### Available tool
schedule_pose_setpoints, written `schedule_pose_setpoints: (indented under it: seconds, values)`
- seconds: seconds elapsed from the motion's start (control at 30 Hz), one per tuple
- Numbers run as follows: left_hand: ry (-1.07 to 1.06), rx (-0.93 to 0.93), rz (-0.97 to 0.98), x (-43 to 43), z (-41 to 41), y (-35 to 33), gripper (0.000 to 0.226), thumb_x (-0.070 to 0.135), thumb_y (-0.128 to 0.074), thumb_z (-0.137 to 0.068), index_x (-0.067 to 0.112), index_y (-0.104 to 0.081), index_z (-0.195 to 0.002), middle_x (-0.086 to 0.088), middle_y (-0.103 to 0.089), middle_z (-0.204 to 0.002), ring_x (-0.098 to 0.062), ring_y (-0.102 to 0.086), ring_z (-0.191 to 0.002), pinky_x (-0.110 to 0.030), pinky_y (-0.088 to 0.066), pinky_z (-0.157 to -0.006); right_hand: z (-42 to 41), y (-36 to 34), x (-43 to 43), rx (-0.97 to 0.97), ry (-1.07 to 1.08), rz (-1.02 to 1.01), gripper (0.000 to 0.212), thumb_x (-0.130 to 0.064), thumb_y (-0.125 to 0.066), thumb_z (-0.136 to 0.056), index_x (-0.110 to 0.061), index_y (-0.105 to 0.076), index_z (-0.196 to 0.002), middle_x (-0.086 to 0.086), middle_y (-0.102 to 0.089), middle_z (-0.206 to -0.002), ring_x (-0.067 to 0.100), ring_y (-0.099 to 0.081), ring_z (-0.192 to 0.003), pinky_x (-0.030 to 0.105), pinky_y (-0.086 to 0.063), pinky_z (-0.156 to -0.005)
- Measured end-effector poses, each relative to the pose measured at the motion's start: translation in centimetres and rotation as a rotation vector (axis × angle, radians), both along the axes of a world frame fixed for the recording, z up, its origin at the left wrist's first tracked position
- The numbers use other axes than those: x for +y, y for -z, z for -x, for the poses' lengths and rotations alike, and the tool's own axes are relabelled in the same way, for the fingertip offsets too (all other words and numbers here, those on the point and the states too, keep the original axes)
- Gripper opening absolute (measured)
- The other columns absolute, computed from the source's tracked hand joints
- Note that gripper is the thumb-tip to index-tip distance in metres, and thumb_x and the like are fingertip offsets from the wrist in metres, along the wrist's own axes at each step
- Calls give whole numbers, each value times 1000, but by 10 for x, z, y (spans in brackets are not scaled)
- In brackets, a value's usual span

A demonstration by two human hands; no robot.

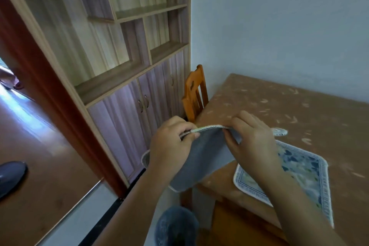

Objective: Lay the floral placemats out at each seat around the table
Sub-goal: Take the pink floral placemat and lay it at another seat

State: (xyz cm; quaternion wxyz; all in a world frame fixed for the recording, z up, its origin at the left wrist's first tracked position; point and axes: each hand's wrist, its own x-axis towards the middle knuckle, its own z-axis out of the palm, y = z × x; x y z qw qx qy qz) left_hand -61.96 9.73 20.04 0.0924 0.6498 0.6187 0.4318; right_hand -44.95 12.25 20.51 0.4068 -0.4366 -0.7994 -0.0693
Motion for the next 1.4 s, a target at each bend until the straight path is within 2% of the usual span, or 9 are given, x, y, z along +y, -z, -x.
schedule_pose_setpoints:
  seconds: [0.17,0.4,0.53,0.63,0.77,0.87,0.97,1.3,1.4]
  values:
    - [56,66,3,28,57,-5,7,11,-67,-77,17,-69,-75,4,-57,-77,-14,-54,-77,-34,-43,-68,51,2,25,45,-64,81,4,-6,-61,-73,-7,-63,-76,10,-62,-75,26,-58,-66,33,-48,-55]
    - [127,121,87,74,158,5,7,24,-66,-78,31,-67,-79,15,-55,-78,-1,-48,-77,-14,-33,-63,137,7,56,-27,-12,213,3,-12,-65,-75,-13,-65,-78,3,-63,-76,18,-57,-67,20,-37,-58]
    - [213,157,74,101,224,8,5,22,-67,-79,25,-69,-83,11,-60,-81,-6,-52,-81,-23,-38,-66,202,7,75,-22,15,317,10,-7,-68,-75,-13,-67,-82,3,-64,-82,21,-60,-71,28,-46,-58]
    - [249,201,55,124,274,5,5,20,-69,-77,20,-70,-82,6,-62,-80,-12,-55,-80,-22,-35,-66,250,2,89,-11,31,373,8,-7,-67,-77,-12,-68,-83,4,-64,-85,23,-60,-75,40,-52,-61]
    - [302,254,-20,154,322,-4,5,16,-73,-73,17,-70,-77,2,-65,-75,-19,-58,-75,-27,-41,-68,298,-3,113,46,73,417,7,-8,-69,-75,-13,-68,-80,-8,-57,-78,18,-59,-76,37,-51,-66]
    - [327,302,-71,175,342,-9,5,21,-68,-75,16,-69,-74,-1,-66,-72,-26,-59,-73,-42,-48,-65,318,-4,132,74,104,428,9,-8,-70,-73,-15,-69,-78,-12,-55,-75,11,-57,-74,20,-45,-68]
    - [315,350,-127,198,354,-13,16,28,-59,-74,15,-69,-71,-2,-67,-69,-27,-60,-69,-42,-49,-59,330,-7,152,100,136,425,12,-5,-71,-71,-16,-69,-76,-13,-55,-73,5,-53,-70,2,-37,-64]
    - [349,332,-285,311,357,-37,11,26,-65,-71,16,-69,-71,1,-68,-68,-24,-61,-67,-38,-45,-64,331,-26,257,208,215,357,9,-11,-73,-71,-18,-70,-75,-16,-58,-69,-1,-55,-64,2,-37,-59]
    - [331,375,-311,362,344,-42,11,27,-63,-72,17,-68,-70,3,-67,-68,-24,-60,-68,-33,-34,-65,320,-25,304,282,239,328,10,-10,-74,-70,-19,-70,-71,-20,-56,-66,-8,-54,-65,3,-36,-57]
